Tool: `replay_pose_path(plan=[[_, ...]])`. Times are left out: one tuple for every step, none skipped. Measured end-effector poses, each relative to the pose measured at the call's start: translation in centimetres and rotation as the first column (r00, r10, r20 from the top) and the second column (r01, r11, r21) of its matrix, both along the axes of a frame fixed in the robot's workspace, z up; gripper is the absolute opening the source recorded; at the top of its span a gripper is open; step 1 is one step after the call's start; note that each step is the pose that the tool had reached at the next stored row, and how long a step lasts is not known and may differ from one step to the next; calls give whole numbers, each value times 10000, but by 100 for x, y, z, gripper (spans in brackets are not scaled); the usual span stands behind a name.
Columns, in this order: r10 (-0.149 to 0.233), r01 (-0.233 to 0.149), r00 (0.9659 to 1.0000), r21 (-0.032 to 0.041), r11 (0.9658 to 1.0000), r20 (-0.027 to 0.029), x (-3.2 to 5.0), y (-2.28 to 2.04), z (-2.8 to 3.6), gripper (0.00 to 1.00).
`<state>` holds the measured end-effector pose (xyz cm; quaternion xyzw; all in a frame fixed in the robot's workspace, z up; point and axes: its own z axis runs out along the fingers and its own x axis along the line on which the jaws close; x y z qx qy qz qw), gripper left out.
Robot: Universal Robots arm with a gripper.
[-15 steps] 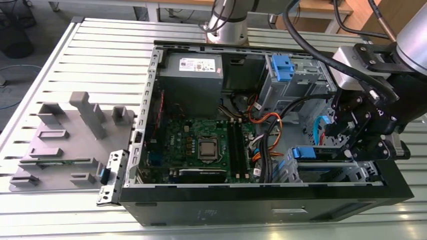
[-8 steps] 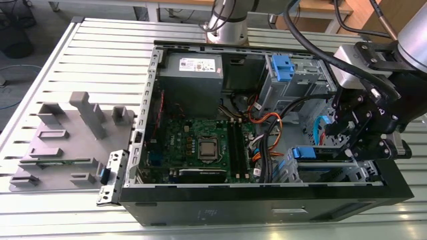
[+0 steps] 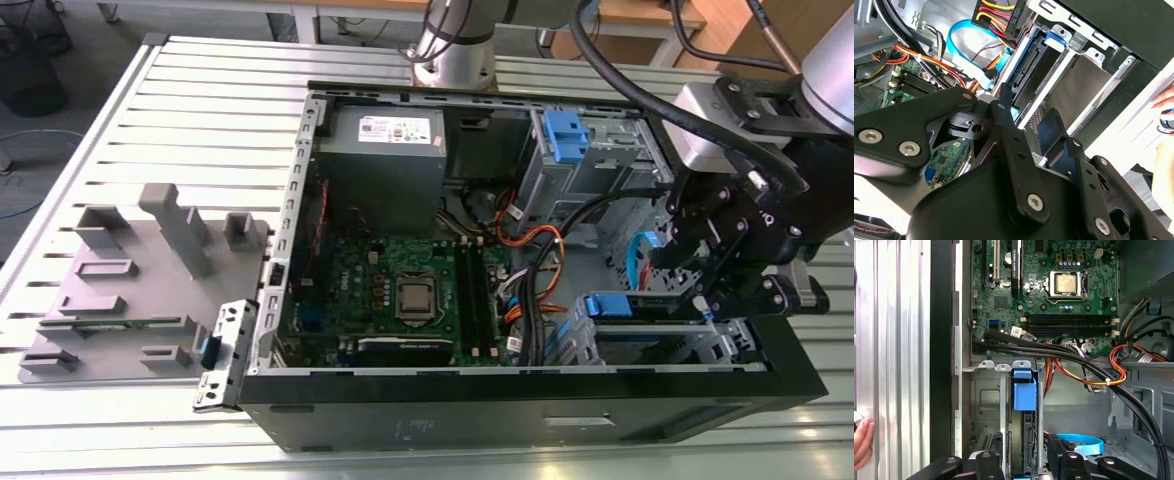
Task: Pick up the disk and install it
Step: 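Insert the first disk wire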
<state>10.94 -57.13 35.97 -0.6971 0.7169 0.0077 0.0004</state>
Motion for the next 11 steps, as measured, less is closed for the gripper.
replay_pose_path(plan=[[0, 0, 10000, 0, 10000, 0, 0, 0, 0, 48], [0, 0, 10000, 0, 10000, 0, 0, 0, 1, 48], [0, 0, 10000, 0, 10000, 0, 0, 0, 1, 48], [0, 0, 10000, 0, 10000, 0, 0, 0, 1, 48], [0, 0, 10000, 0, 10000, 0, 0, 0, 1, 48], [0, 0, 10000, 1, 10000, 0, 0, 0, 2, 48], [0, 0, 10000, 0, 10000, 0, 0, 0, 2, 48], [0, 0, 10000, 0, 10000, 0, 0, 0, 3, 48], [0, 0, 10000, 0, 10000, 0, 0, 0, 3, 48], [0, 0, 10000, -2, 10000, 0, 0, 0, 6, 48], [0, 0, 10000, -5, 10000, 0, 0, 0, 12, 48]])
